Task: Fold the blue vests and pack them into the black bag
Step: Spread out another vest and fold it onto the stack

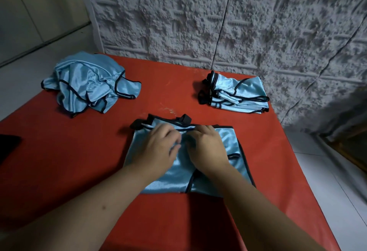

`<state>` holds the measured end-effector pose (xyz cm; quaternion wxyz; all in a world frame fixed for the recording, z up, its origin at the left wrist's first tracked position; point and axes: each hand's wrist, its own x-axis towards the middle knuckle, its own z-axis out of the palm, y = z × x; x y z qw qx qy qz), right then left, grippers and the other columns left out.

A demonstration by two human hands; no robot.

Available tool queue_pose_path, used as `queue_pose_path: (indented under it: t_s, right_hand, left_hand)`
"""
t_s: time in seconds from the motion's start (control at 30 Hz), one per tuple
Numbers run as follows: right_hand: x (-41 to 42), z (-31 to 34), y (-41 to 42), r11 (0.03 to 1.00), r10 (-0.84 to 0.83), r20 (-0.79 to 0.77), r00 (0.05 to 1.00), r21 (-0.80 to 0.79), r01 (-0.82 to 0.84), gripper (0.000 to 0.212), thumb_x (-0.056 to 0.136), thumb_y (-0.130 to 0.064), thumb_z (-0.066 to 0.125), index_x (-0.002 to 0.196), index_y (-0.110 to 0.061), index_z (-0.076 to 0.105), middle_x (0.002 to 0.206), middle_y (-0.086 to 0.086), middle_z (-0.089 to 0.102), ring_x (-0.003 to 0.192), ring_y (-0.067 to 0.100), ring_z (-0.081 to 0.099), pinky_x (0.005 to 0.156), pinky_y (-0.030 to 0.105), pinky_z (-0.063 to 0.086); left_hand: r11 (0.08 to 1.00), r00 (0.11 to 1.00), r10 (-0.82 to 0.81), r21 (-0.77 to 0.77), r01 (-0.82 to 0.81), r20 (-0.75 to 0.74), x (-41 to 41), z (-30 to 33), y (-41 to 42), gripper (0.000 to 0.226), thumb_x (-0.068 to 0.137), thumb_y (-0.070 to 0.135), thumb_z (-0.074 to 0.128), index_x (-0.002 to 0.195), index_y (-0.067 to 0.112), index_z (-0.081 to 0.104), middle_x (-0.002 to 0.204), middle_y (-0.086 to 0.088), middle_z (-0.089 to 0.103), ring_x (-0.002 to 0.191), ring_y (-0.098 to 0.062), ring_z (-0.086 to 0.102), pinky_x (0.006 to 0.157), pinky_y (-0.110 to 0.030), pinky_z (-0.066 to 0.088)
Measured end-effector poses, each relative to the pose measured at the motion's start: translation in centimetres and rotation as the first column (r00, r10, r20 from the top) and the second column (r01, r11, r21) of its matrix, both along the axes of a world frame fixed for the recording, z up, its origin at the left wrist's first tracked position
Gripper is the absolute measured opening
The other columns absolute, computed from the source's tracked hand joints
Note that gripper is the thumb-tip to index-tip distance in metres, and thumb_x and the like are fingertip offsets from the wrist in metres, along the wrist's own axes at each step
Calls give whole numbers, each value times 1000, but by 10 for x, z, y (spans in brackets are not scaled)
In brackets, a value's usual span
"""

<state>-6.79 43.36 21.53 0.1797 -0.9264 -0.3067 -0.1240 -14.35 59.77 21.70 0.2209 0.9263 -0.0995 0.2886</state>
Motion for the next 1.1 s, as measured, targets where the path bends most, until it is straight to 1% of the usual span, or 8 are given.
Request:
queue_pose_path:
  t_s: [0.13, 0.23, 0.3, 0.43, 0.53, 0.63, 0.77, 1.1]
  right_hand:
    - [-6, -14, 8, 986, -48, -216, 975, -167, 12, 62, 95, -49, 24, 152, -29, 37, 164, 6, 26, 154, 26, 15, 124, 50, 14]
    - [-2, -17, 4, 946, -115, -285, 951, -324, 17, 67, 102, -61, 14, 161, -34, -2, 170, 3, -7, 155, 20, -17, 125, 51, -9]
    - [-1, -11, 2, 942, -96, -314, 945, -336, -16, 68, 102, -61, 15, 161, -33, -6, 170, 4, -9, 155, 19, -19, 124, 52, -10]
    - [-9, 9, 2, 990, -80, -255, 964, -134, 47, 64, 101, -45, 39, 158, -19, 27, 165, 9, 25, 155, 25, 15, 126, 48, 7]
    - [-48, 30, 8, 996, 85, -146, 986, -16, -88, 33, 84, -31, 52, 111, -18, 67, 112, 7, 71, 107, 31, 62, 103, 41, 45]
    - [-105, 23, 15, 924, 370, -150, 917, -48, -380, 25, 79, -30, 62, 103, -24, 65, 97, 3, 67, 94, 27, 59, 90, 38, 48]
    - [-137, -2, 28, 887, 427, -100, 899, -147, -438, 46, 74, -26, 66, 119, -21, 58, 105, 3, 62, 101, 27, 54, 94, 38, 45]
    - [-127, 9, -34, 912, 383, -212, 899, -68, -404, 30, 80, -16, 48, 101, -20, 69, 102, 1, 67, 101, 21, 59, 95, 29, 49]
  left_hand:
    - [960, 943, 182, 260, -109, -277, 7, -19, 1, 41, 98, 45, 51, 136, 28, 56, 148, 2, 50, 146, -24, 32, 122, -48, 20]
    - [903, 764, 404, 354, -243, -504, 11, -23, 10, 70, 96, 72, 17, 159, 45, 4, 170, 3, -7, 155, -25, -19, 121, -59, -12]
    - [891, 669, 453, 325, -317, -590, 13, -19, 14, 79, 88, 83, 11, 157, 48, -7, 169, 8, -14, 153, -25, -25, 118, -63, -14]
    - [920, 686, 390, 236, -312, -614, 19, -11, 26, 71, 95, 75, 23, 158, 47, 9, 170, 10, -4, 154, -26, -21, 120, -64, -7]
    - [953, 764, 301, 157, -258, -570, 28, -8, 44, 50, 104, 50, 33, 154, 48, 28, 167, 12, 17, 156, -21, 4, 123, -57, 10]
    - [945, 802, 326, 168, -280, -500, 30, -1, 56, 37, 103, 39, 43, 137, 44, 55, 140, 8, 57, 133, -23, 45, 109, -49, 36]
    - [876, 727, 482, 269, -400, -489, 11, 15, 65, 25, 94, 45, 56, 114, 38, 69, 108, 1, 72, 110, -27, 59, 95, -42, 45]
    - [937, 569, 311, 146, -317, -761, -81, 44, 61, 36, 85, 20, 62, 105, 40, 39, 81, 9, 63, 70, -12, 63, 66, -34, 55]
